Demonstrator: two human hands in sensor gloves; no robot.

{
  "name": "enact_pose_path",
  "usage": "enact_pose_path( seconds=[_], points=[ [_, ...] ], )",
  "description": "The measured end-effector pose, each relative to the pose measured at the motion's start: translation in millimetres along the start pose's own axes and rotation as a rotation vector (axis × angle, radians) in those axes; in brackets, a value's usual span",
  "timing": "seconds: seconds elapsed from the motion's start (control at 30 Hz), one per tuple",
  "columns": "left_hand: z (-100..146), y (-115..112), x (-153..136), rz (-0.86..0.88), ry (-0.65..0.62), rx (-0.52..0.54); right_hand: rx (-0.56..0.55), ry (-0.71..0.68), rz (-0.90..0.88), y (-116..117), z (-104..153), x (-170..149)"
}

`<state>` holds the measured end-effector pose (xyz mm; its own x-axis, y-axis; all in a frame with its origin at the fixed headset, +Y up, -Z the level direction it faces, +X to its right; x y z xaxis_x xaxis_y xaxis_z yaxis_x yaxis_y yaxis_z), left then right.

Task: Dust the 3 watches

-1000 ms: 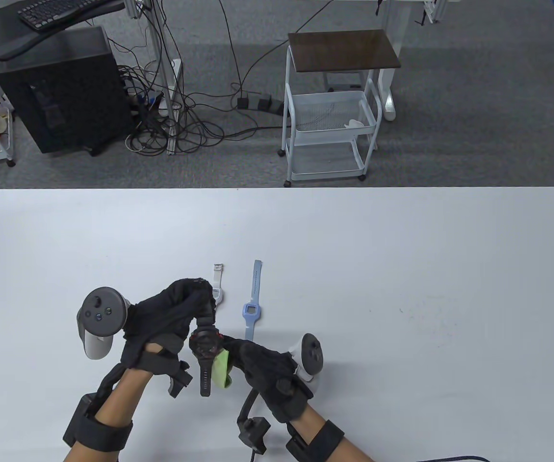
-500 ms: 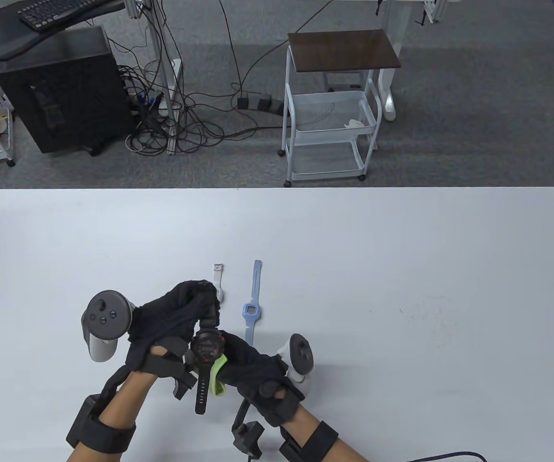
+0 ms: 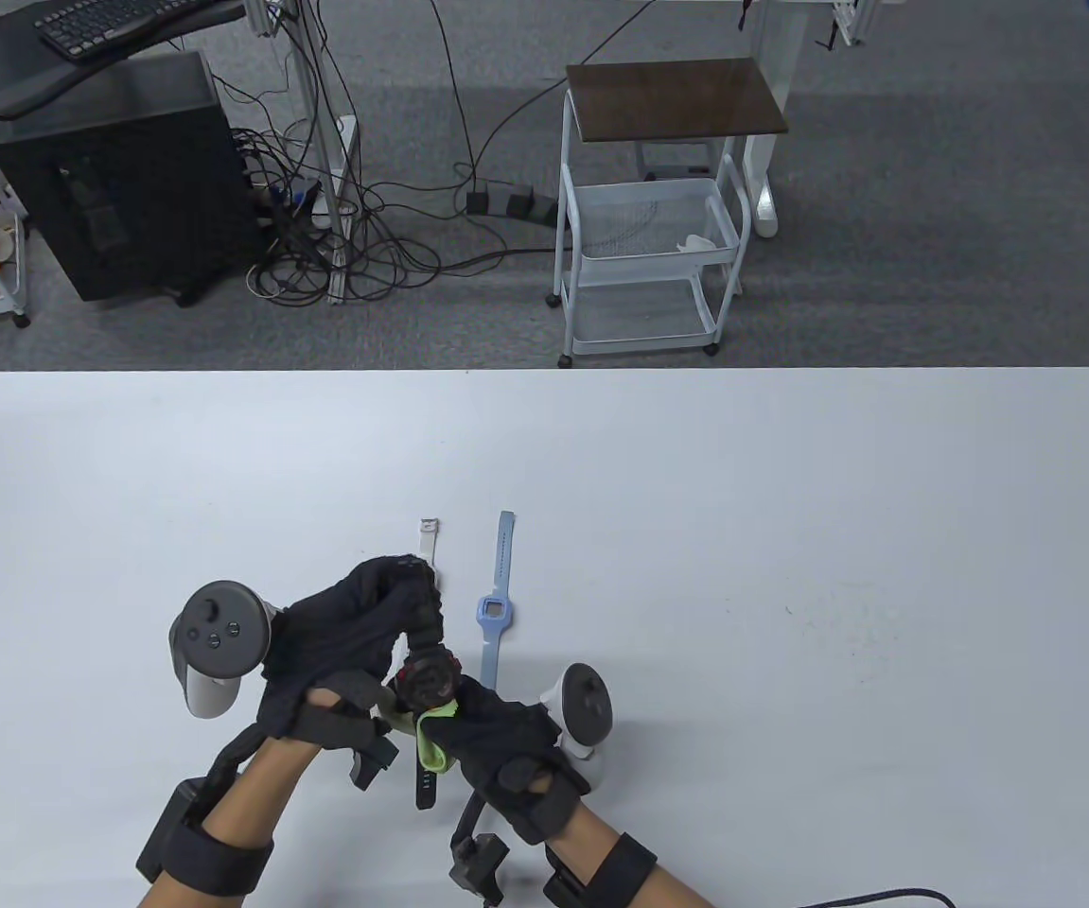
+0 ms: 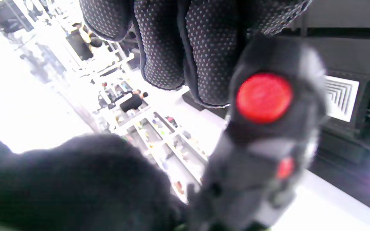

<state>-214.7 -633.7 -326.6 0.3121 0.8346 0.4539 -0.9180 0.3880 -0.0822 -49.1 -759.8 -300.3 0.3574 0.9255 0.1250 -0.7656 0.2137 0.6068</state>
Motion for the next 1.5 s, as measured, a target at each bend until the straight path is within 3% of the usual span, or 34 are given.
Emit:
enact_pose_path(
  seconds=[0.33, 0.83, 1.5],
  points=[
    [0, 2, 2, 0.047, -0.005, 0.001, -0.070, -0.035, 0.147, -9, -1, 10],
    [-2, 7, 0, 0.078, 0.000, 0.014, -0.164, 0.034, 0.210, -23, 3, 8],
    [-1, 10, -1, 0.078, -0.007, 0.027, -0.194, 0.074, 0.325, -26, 5, 11]
  ],
)
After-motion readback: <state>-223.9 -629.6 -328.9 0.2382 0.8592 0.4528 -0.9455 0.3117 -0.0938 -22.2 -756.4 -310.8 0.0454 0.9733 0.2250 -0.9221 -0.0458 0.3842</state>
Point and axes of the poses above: the tracker on the back of each hand, its own x axis roughly to the thumb side, its own z axis roughly from the fingertips to the wrist, y = z × x, the point moved 4 cm from there along -z, roughly from the wrist to the fingertips, and after that the axes turned 4 degrees about x, right-handed, at the moved point
